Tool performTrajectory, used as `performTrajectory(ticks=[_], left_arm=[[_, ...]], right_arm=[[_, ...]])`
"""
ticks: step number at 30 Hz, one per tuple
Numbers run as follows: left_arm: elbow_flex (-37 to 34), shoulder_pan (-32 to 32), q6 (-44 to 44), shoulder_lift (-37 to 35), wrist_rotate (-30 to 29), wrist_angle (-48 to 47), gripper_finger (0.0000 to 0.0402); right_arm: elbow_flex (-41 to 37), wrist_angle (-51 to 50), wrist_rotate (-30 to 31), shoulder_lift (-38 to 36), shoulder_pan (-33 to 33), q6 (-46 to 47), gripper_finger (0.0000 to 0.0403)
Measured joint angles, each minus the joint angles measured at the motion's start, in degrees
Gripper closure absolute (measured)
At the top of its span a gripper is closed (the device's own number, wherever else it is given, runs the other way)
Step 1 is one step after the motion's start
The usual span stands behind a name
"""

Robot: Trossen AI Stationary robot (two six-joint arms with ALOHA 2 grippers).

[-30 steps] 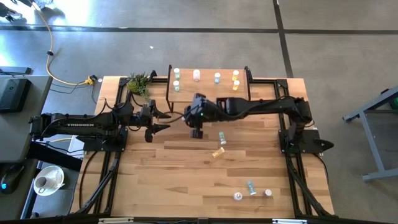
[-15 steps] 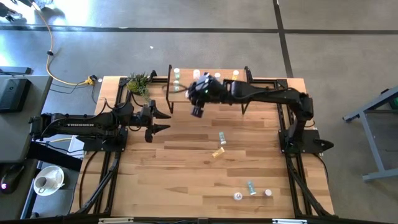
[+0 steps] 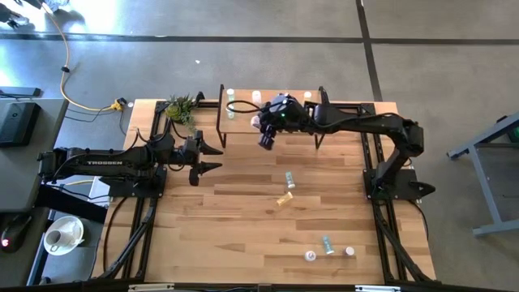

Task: Pick and place medicine bottles onto shelf by color
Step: Put the left transparent pill bottle on the shelf aligned with the other transparent pill bottle

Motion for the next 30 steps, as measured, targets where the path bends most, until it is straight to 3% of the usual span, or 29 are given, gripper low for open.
performTrajectory(ticks=[7,14,20,30], left_arm=[[0.00,0.00,-0.02,0.01,0.00,0.02,0.0202],[0.00,-0.01,0.58,0.00,-0.32,0.04,0.0202],[0.00,0.00,1.02,-0.01,-3.46,0.03,0.0202],[0.00,-0.02,0.87,0.01,-3.91,0.11,0.0202]], right_arm=[[-0.02,0.49,-0.79,0.57,-4.94,5.21,0.0274],[-0.02,5.25,-5.36,1.08,-9.31,10.38,0.0274],[-0.04,8.27,-7.68,2.42,-10.11,12.57,0.0274],[-0.04,6.58,-9.88,4.92,-11.12,15.48,0.0274]])
